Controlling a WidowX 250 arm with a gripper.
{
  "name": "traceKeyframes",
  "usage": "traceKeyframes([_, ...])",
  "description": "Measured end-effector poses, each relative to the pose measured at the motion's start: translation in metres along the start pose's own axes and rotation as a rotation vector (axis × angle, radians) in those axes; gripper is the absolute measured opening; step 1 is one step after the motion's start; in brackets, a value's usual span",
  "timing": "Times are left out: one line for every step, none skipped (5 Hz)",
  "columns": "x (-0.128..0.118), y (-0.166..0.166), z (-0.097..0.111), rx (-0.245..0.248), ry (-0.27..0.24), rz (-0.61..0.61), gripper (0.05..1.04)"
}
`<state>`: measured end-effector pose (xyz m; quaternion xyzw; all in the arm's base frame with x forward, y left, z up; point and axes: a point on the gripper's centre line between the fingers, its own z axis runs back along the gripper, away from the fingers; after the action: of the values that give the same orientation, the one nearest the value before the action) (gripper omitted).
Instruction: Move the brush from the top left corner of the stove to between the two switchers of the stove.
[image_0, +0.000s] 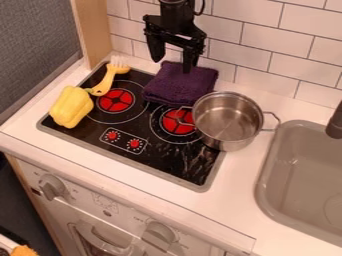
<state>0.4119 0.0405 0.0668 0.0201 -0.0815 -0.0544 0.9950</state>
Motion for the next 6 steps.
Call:
traceKeyframes([-0.005, -0.001, -0.015, -0.008, 0.039, 0.001, 0.999])
traceKeyframes([-0.008, 0.023, -0.014, -0.001, 0.040, 0.055, 0.999])
traceKeyframes([-0.011, 0.061, -0.006, 0.020, 0.019, 0.118, 0.999])
traceKeyframes([-0.025, 0.093, -0.005, 0.030, 0.027, 0.161, 0.999])
traceKeyframes([-0.039, 0.111, -0.008, 0.040, 0.051, 0.175, 0.999])
traceKeyframes([-0.051, 0.109, -0.015, 0.037, 0.092, 0.161, 0.999])
